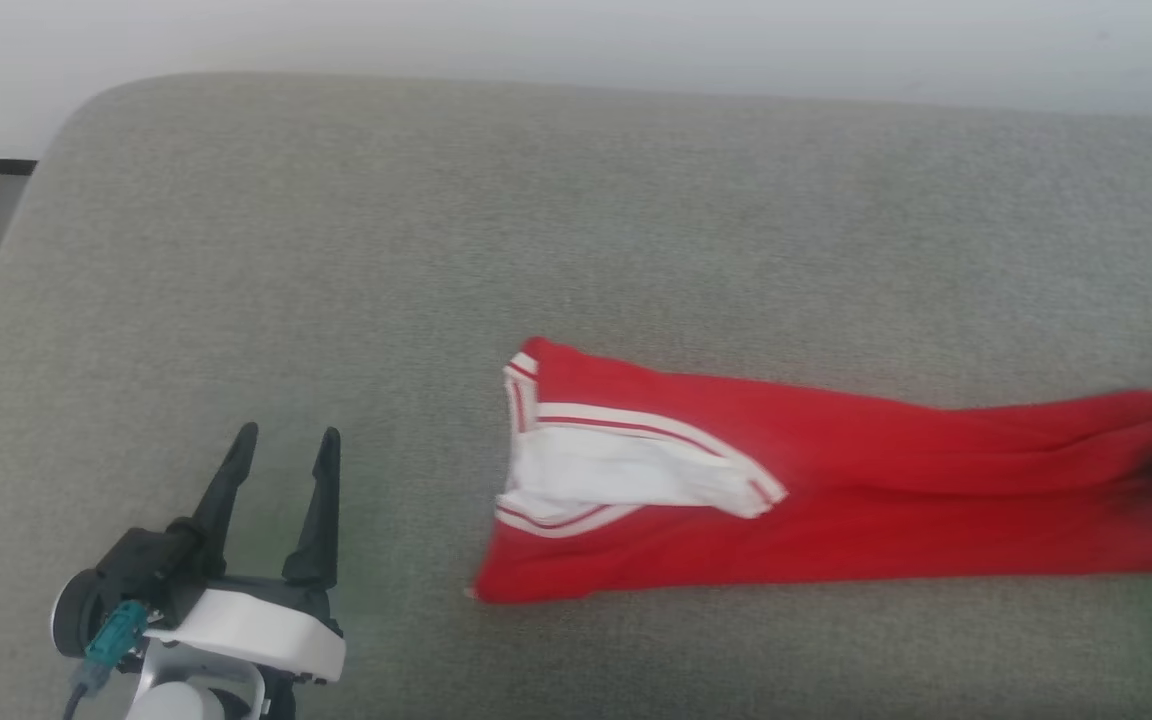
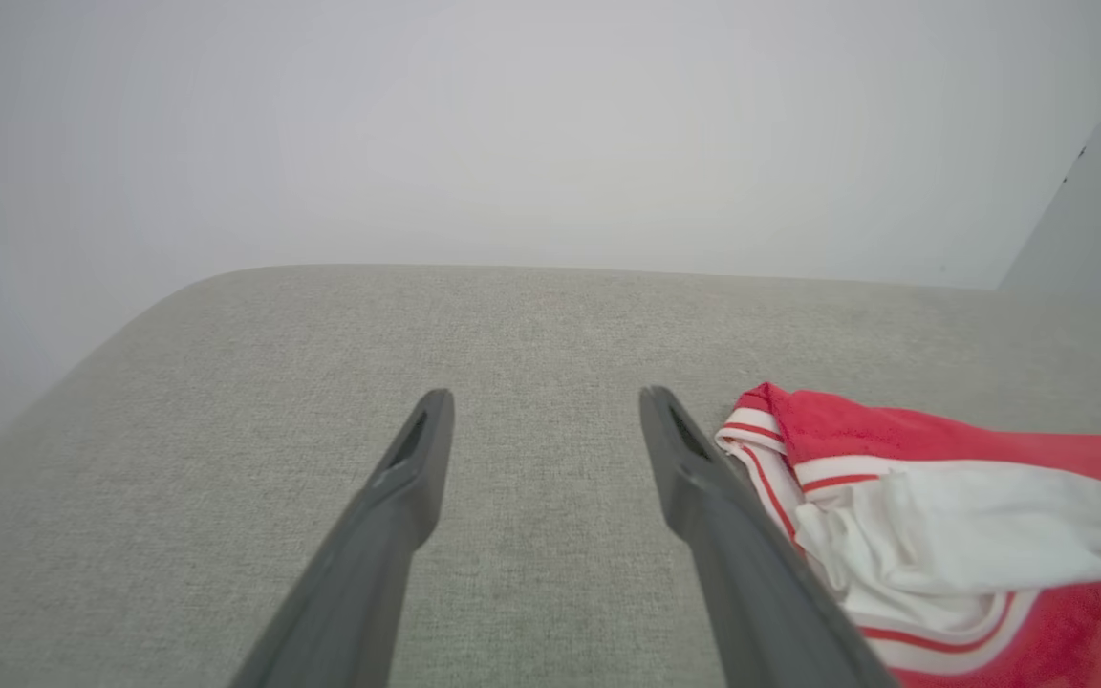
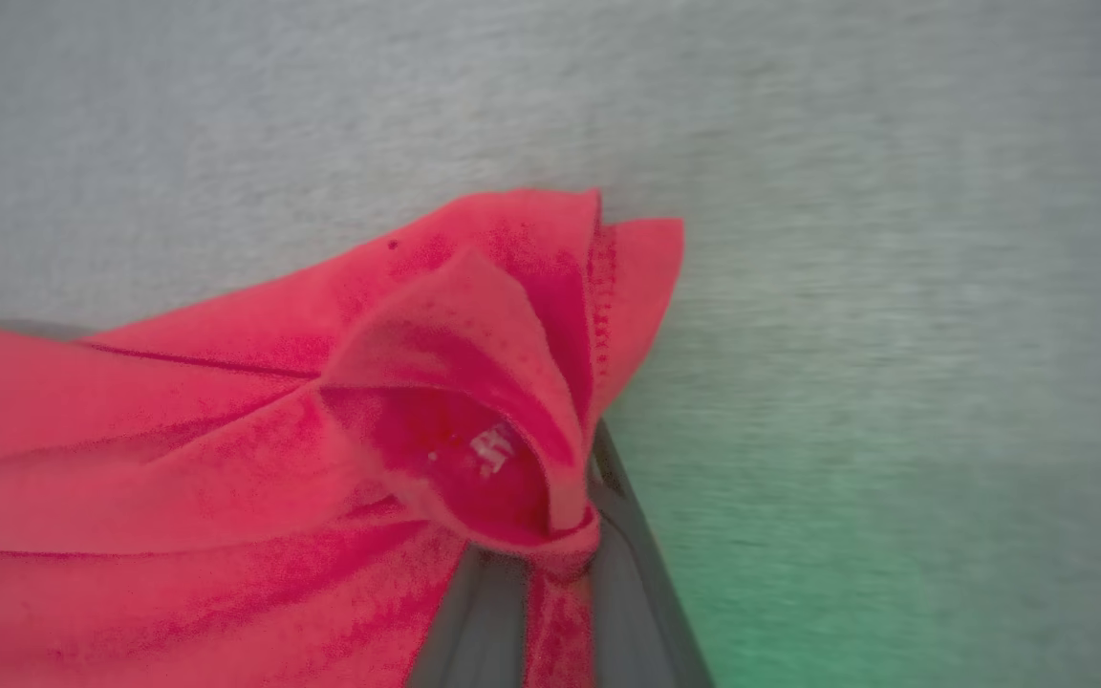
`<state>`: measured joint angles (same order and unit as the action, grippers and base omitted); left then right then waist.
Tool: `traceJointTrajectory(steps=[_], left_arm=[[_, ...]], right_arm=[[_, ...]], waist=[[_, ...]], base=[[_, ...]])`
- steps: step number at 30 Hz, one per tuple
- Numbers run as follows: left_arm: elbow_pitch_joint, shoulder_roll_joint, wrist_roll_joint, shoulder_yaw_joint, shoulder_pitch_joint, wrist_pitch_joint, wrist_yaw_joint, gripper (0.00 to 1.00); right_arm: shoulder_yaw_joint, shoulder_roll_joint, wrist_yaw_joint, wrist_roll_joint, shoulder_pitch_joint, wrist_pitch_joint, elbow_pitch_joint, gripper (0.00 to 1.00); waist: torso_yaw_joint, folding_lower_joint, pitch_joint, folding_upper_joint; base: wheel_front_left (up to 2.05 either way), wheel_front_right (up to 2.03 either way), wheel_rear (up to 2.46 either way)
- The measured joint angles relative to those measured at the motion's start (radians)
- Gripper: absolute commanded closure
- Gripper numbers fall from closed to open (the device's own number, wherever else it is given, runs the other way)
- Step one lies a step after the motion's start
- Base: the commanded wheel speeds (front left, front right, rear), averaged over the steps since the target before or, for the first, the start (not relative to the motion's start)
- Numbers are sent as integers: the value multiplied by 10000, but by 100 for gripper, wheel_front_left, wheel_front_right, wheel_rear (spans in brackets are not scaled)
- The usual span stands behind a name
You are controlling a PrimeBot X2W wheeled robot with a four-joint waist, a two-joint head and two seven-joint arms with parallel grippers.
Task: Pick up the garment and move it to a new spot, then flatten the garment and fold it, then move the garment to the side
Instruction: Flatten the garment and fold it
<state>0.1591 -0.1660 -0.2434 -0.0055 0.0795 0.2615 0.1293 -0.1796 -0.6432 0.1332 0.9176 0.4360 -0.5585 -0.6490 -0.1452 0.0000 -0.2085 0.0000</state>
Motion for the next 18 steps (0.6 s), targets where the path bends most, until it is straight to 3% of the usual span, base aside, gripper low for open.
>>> traceJointTrajectory(steps=[3,13,18], left_arm=[[-96,84,6,136,-7,0,0,0],[-351,109,180,378,-183,0,-2,0],[-359,136,161,255,-182,0,-2,0]], right_arm=[[372,-151,-4,-90,-4,213,-31,100],[3081,-1592,-17,-453,-161,1289,-1097,100],[3342,-1444,-25,-518,-263,1256,-859,100]], waist=[[127,0,-25,0],[842,-1,-160,0],[1013,0,-165,0]], base=[[0,0,0],[0,0,0],[0,0,0]])
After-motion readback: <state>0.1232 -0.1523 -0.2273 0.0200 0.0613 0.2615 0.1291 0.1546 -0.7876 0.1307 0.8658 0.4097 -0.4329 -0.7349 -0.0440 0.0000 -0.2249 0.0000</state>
